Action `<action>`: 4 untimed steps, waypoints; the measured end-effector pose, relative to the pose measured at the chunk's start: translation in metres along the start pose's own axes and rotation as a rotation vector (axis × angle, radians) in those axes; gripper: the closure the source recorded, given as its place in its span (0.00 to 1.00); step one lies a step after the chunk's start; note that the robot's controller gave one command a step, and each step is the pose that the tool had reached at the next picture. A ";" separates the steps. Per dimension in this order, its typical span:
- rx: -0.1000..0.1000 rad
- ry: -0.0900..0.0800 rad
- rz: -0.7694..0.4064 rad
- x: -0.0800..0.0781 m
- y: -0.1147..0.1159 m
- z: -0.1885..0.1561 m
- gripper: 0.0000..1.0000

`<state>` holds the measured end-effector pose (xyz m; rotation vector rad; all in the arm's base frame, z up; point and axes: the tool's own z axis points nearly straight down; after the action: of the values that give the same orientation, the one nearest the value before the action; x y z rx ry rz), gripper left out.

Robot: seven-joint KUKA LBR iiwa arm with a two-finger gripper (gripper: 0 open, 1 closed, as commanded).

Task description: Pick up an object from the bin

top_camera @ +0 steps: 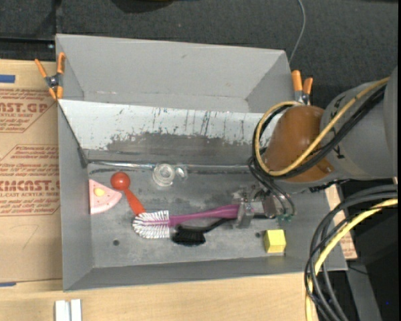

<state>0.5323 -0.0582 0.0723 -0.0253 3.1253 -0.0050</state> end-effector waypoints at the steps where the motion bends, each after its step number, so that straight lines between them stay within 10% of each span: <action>1: 0.000 0.000 0.000 0.000 0.000 0.000 1.00; 2: 0.000 -0.002 -0.463 0.009 0.040 0.002 1.00; 3: -0.001 -0.001 -0.039 -0.002 0.011 0.002 1.00; 4: -0.003 0.000 -0.475 0.003 0.041 -0.090 1.00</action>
Offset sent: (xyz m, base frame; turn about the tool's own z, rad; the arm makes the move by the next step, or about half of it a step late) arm -0.0101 0.0404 -0.0023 -0.4778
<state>0.5272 -0.0172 0.1625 -0.7605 3.0328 -0.0062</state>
